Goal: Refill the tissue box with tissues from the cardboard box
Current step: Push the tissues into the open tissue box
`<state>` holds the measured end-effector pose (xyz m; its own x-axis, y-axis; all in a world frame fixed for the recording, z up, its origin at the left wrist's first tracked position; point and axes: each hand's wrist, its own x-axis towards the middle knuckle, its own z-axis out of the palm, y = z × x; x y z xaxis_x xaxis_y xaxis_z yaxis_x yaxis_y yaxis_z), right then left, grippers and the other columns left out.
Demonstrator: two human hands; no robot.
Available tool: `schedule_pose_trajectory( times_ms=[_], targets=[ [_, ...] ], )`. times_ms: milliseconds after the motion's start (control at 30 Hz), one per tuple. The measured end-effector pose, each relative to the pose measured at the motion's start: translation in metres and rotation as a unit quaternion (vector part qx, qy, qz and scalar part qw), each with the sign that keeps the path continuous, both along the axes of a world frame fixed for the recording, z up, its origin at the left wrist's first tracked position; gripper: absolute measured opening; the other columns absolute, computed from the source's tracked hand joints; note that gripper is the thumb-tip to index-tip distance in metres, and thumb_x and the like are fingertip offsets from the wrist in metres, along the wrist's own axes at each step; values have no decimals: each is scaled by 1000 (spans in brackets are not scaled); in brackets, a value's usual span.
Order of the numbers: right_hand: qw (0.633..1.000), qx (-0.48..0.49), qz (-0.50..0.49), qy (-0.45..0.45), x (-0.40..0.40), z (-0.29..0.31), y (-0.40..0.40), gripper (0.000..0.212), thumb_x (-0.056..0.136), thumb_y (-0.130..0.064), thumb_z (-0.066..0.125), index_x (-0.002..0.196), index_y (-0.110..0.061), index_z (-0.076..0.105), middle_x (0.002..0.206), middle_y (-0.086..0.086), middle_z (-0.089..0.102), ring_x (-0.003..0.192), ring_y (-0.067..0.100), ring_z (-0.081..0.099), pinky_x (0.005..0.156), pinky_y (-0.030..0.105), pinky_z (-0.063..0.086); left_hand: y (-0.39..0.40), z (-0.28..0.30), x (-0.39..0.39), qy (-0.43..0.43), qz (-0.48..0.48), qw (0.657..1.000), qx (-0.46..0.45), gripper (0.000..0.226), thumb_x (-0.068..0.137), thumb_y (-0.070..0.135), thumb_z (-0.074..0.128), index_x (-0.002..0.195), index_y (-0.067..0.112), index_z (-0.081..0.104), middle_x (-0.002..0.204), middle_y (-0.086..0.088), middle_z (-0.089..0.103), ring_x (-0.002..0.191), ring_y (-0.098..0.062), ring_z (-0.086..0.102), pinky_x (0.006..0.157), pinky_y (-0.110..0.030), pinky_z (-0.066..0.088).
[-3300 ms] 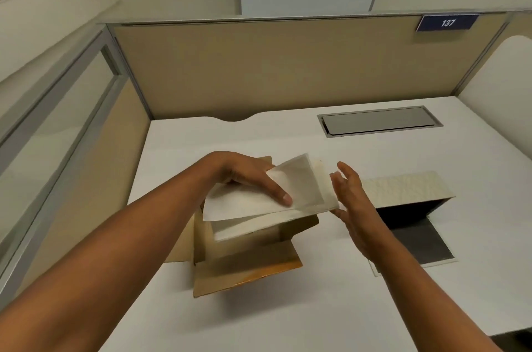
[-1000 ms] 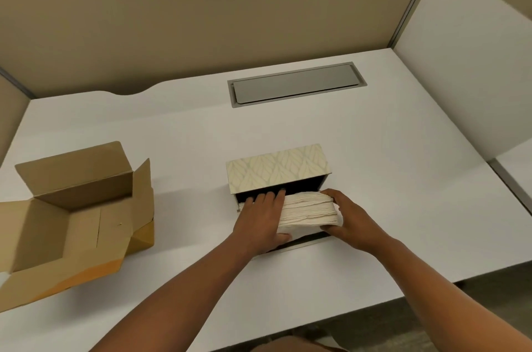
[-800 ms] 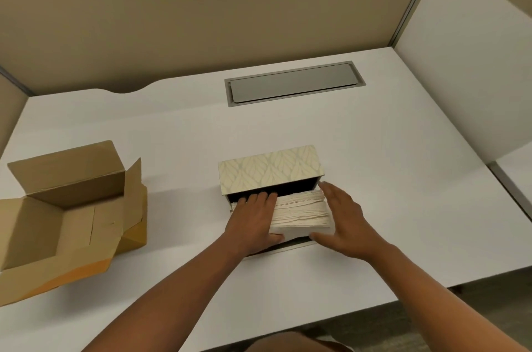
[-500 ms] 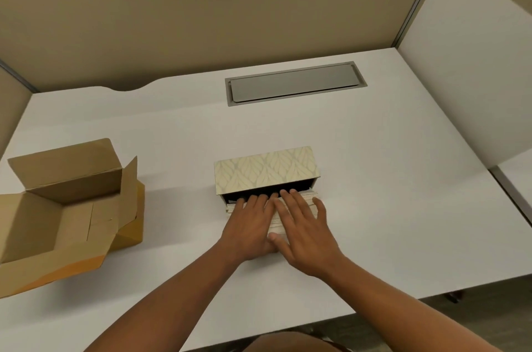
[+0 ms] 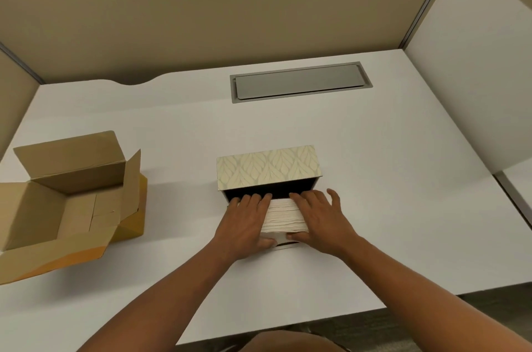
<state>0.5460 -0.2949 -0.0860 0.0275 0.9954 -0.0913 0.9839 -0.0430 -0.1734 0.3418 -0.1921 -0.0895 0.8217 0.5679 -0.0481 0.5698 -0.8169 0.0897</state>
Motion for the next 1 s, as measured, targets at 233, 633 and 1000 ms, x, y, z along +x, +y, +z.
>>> schedule_pose_trajectory(
  times_ms=[233, 633, 1000],
  targets=[
    [960, -46, -72, 268, 33, -1, -12, 90, 70, -53, 78, 144, -34, 29, 139, -6, 44, 125, 13, 41, 106, 34, 36, 18, 1, -37, -72, 59, 987, -130, 97, 65, 71, 66, 144, 20, 42, 126, 0, 55, 106, -20, 54, 89, -37, 50],
    [879, -12, -168, 447, 26, 8, -15, 62, 76, -23, 83, 127, -30, 49, 121, -14, 63, 111, 1, 59, 91, 22, 49, 12, 4, -50, -253, 250, 839, -411, 70, 70, 34, 92, 127, 33, 50, 120, 17, 63, 108, 6, 59, 89, -17, 49],
    [776, -106, -291, 550, 18, 27, -7, 45, 82, -53, 70, 120, -30, 63, 114, -11, 72, 101, 7, 68, 85, 28, 55, -8, 9, -34, -331, 443, 624, -552, 66, 85, 56, 70, 138, 24, 48, 129, 8, 61, 116, -12, 58, 99, -30, 43]
  ],
)
